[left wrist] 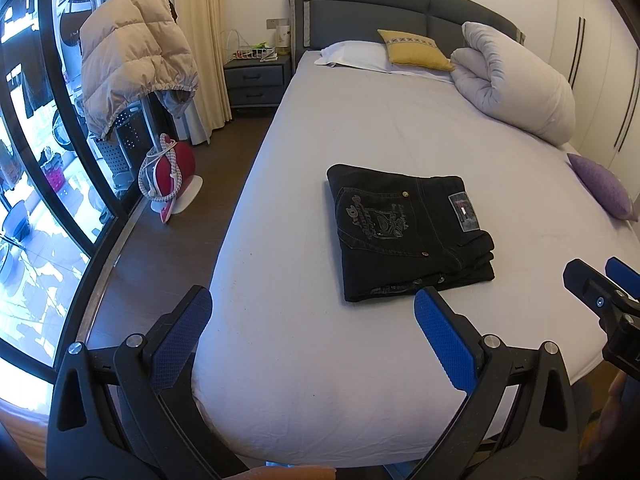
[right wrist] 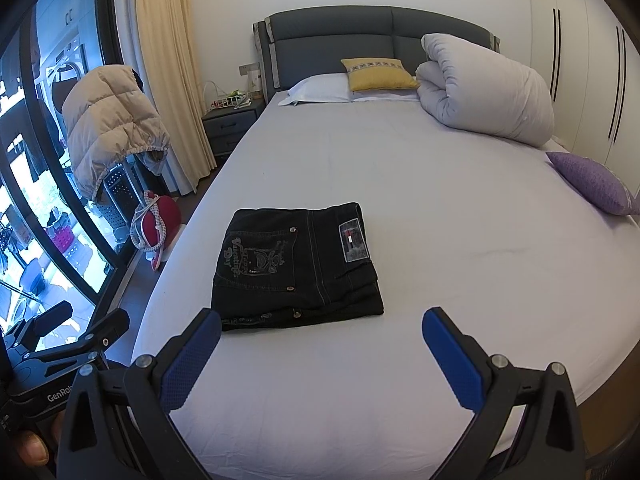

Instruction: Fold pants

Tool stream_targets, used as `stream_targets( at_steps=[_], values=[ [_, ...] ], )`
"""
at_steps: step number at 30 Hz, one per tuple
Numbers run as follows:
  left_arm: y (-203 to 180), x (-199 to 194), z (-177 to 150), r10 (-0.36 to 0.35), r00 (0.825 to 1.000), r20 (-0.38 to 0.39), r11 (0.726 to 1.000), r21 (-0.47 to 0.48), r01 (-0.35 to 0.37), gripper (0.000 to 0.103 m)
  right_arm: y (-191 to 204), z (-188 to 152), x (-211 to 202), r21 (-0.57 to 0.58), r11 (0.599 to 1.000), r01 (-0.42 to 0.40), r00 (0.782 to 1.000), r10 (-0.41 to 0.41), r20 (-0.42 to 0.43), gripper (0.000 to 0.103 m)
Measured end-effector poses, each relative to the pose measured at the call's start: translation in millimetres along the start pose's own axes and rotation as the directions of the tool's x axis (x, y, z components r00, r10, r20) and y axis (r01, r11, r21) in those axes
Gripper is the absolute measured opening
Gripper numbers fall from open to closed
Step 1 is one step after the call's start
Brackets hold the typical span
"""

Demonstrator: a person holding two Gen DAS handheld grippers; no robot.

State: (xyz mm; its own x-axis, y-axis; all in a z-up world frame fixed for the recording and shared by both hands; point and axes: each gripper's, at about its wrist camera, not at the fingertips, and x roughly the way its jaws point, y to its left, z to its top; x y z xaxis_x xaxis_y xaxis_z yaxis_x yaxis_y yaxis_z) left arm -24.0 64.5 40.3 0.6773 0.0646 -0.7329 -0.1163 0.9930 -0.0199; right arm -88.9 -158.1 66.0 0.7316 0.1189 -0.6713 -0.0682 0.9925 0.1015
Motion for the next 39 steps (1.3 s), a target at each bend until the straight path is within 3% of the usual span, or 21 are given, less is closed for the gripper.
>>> stream_targets(
  at_steps=[39],
  values=[
    [1.4, 3.6, -1.4, -0.002, 1.0, -0.004, 1.0, 0.001, 0.002, 0.103, -0.2, -9.1, 1.1, 0.003, 1.0, 0.0, 1.0, 0.0, -0.011, 0.103]
  ],
)
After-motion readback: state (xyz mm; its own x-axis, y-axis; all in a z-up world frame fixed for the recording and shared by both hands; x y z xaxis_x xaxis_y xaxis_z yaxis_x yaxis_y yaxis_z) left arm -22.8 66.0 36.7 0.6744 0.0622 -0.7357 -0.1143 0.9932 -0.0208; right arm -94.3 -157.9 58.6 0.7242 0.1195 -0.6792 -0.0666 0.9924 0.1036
